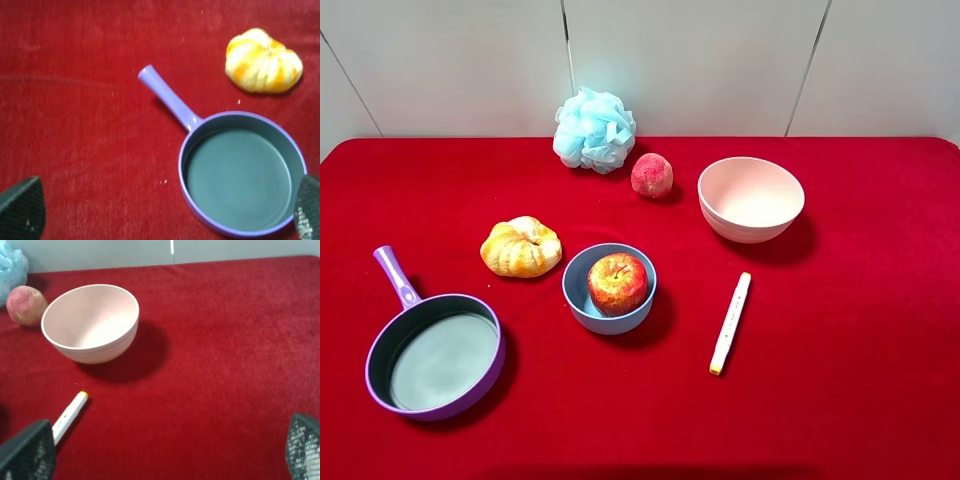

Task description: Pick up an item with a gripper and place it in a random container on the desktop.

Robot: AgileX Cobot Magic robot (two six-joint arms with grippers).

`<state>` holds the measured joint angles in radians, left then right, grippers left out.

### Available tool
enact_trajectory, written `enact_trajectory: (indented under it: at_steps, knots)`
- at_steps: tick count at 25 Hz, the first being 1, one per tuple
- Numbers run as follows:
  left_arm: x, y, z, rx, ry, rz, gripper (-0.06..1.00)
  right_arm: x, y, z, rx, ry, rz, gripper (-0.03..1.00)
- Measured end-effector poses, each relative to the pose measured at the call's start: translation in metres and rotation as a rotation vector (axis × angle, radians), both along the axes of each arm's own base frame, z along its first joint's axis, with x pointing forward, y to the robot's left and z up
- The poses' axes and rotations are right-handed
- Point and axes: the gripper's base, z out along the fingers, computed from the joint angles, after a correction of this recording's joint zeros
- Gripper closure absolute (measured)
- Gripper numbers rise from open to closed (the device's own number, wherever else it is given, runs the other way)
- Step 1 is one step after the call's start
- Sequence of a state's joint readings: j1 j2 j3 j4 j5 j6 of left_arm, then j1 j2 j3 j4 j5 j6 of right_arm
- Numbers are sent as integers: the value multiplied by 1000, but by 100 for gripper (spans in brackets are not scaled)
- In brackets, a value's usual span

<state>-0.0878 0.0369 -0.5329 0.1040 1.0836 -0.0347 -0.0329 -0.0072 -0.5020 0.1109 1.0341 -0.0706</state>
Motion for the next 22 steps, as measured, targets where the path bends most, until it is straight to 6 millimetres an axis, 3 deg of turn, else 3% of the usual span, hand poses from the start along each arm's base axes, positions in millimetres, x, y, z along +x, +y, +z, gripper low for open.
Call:
enact_trajectory:
  at_steps: [22]
  knots:
    - [-1,-2,-11,-21,-15,-15,-5,0,0,0,0,0,0,28]
